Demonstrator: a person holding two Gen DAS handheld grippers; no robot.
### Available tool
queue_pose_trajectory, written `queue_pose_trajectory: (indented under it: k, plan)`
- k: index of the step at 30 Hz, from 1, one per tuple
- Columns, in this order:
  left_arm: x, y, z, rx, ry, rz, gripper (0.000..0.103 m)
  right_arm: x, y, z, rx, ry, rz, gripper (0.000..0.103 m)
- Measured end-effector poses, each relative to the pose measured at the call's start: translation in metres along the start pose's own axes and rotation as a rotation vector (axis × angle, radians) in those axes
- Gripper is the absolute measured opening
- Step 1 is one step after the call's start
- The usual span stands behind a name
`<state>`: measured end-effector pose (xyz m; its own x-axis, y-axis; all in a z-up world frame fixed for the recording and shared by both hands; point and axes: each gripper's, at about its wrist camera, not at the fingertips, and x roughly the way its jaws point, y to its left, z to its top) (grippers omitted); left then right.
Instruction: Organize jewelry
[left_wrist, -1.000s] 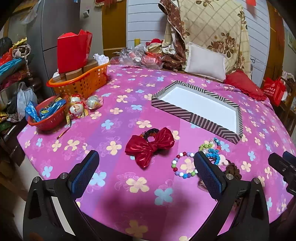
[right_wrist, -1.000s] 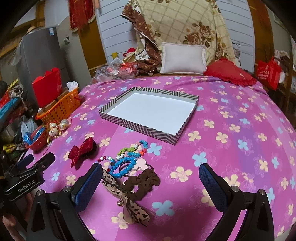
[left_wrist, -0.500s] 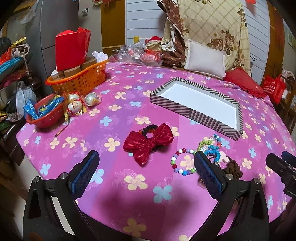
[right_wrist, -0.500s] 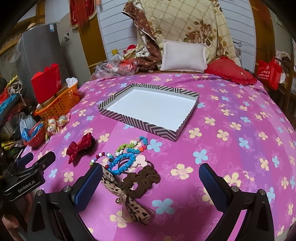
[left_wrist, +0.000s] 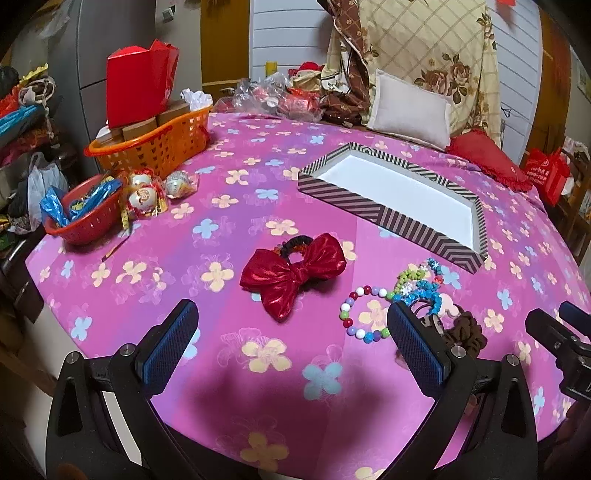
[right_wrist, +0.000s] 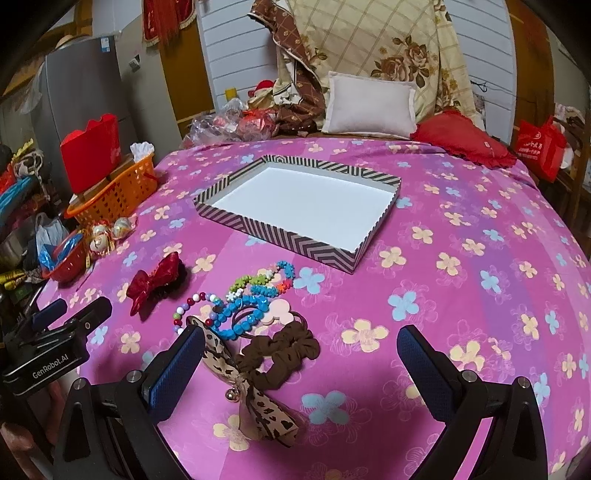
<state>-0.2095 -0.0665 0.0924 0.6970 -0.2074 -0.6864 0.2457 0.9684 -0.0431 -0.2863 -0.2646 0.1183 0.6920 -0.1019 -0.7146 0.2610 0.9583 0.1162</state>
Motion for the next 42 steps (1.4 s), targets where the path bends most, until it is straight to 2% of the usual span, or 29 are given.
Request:
queue_pose_trajectory:
  k: [42]
  plan:
    - [0.017, 0.008, -0.003, -0.024, 0.047, -0.012, 0.102, 0.018, 0.001, -0.006, -0.014, 0.049, 0.002, 0.103]
